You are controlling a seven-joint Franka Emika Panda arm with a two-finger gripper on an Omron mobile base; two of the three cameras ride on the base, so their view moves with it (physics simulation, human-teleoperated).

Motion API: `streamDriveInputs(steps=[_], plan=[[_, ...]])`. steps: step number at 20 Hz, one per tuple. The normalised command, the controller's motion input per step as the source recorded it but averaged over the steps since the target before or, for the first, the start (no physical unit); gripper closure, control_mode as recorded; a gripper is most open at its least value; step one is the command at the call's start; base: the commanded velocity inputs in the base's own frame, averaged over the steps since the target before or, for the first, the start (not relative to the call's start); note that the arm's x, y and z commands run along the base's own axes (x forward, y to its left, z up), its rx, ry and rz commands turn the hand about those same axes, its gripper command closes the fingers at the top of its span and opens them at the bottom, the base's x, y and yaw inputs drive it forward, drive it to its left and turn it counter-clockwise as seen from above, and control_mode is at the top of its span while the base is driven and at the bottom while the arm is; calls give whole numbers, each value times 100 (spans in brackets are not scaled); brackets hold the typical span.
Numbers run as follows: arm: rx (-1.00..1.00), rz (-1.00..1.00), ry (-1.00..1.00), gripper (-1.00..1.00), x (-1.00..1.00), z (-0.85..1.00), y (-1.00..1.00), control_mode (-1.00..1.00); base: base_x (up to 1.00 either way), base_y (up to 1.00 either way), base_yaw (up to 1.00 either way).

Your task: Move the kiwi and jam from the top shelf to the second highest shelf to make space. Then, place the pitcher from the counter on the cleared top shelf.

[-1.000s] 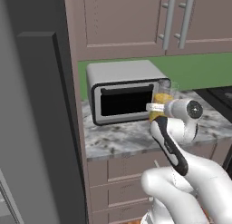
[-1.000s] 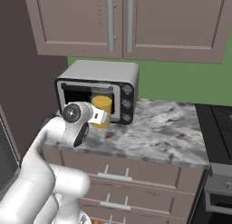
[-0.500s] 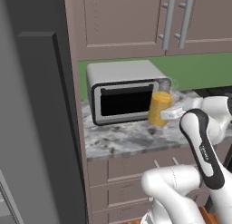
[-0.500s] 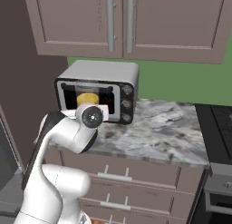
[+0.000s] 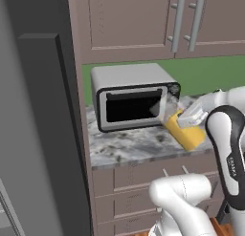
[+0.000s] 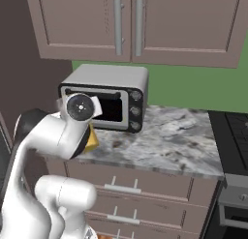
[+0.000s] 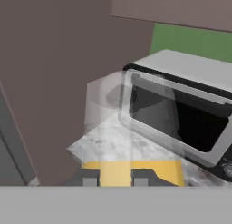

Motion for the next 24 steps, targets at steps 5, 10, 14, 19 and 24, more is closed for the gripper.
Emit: streamDriveInputs(steps=[5,10,14,19,24], plan=[[-3,-9,-4,100,-97,35,0,-100,0,0,0],[0,-14,-23,100,-68,9,1,-100,0,0,0],[3,-20,-41,100,-23,1,5,-100,0,0,0],[13,-17,-47,100,-3,23,0,-100,0,0,0],[17,-8,-41,100,-4,24,0,-100,0,0,0]])
